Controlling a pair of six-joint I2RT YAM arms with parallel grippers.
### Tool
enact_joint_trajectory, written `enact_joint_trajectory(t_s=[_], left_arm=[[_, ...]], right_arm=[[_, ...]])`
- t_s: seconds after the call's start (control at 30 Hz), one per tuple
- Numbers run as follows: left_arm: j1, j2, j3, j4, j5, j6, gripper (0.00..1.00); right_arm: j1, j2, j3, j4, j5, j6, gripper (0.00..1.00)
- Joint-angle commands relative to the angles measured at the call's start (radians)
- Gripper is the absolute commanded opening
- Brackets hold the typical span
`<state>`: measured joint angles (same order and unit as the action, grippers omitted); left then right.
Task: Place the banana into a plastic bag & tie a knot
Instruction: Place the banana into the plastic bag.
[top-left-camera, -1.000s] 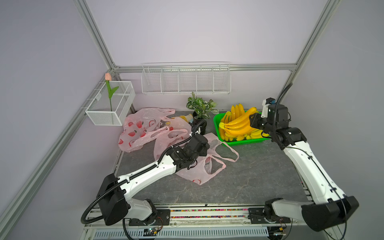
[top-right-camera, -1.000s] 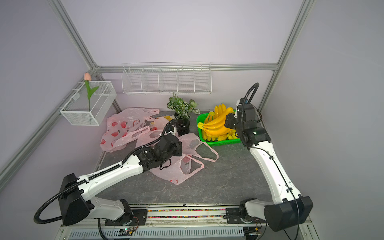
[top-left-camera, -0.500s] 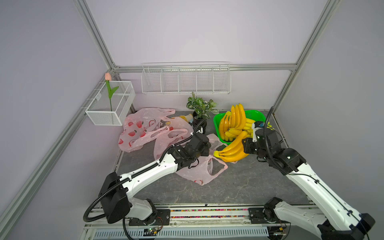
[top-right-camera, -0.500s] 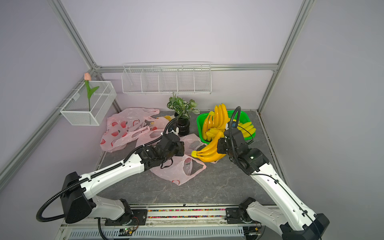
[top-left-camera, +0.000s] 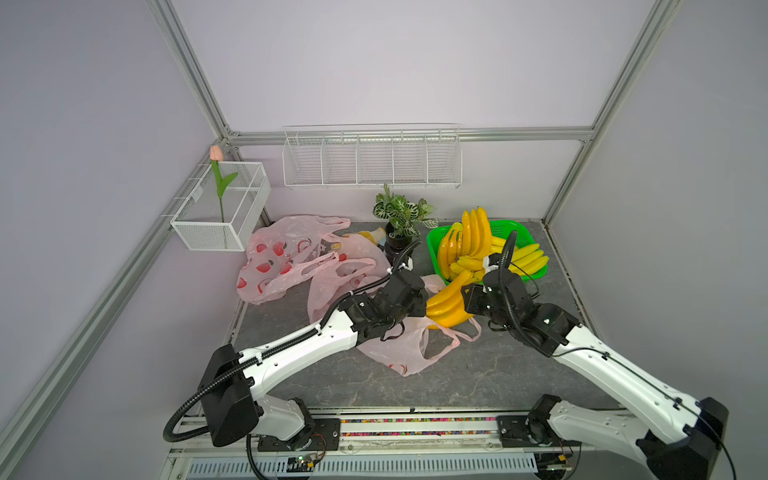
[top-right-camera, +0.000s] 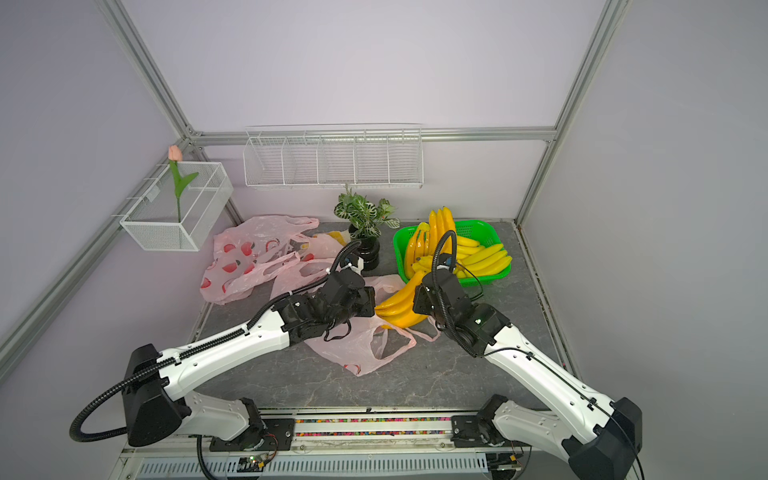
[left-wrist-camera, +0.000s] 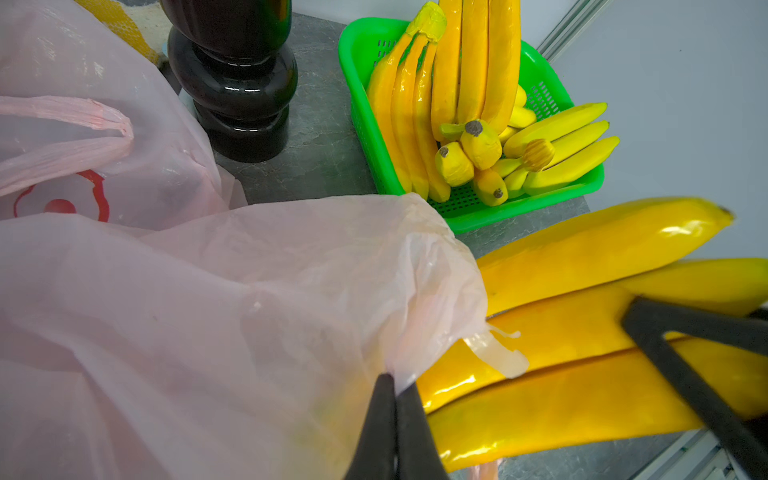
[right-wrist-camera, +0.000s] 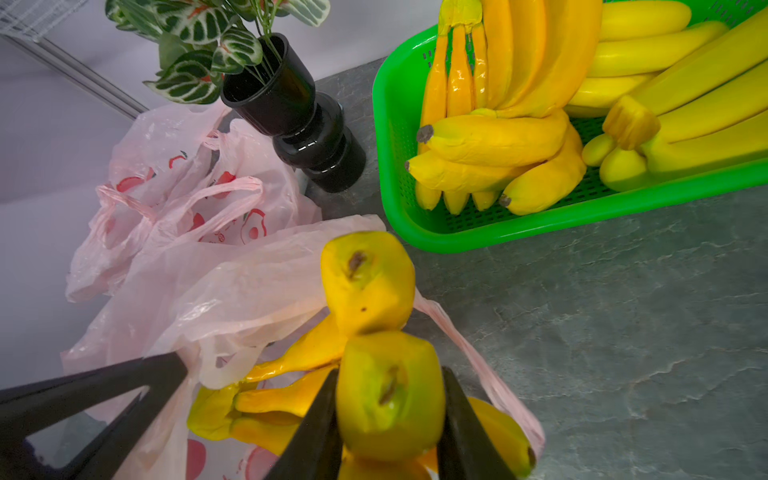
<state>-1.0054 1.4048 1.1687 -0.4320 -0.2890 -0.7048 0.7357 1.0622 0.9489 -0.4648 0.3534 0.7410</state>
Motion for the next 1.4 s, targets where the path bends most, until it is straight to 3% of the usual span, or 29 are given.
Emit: enact_joint_trajectory(t_s=[0.0, 0.33, 0.87, 1.2, 1.37], left_arm=[[0.0, -0.002, 0.03, -0.018, -0.057, -0.083, 0.0], [-0.007, -0.033, -0.028, 0.103, -0.046, -0.141, 0.0], [-0.043, -0.064, -0.098, 0.363, 0.083, -0.144, 0.0], [-0.065, -0.15, -0.135, 0.367, 0.037, -0.145, 0.0], [-0.067, -0.184, -0.142, 0.316, -0.02, -0.168, 0.0]], right_arm=[[0.023, -0.042, -0.058, 0.121, 0.032, 0.135, 0.15], [0.088, -0.12, -0.234, 0.372, -0.033, 0.273, 0.15], [0.138, 0.057, -0.391, 0.828, -0.101, 0.15, 0.15], [0.104, 0.121, -0.337, 0.699, -0.035, 0.127, 0.16], [0.071, 0.22, -0.251, 0.627, -0.091, 0.08, 0.18]])
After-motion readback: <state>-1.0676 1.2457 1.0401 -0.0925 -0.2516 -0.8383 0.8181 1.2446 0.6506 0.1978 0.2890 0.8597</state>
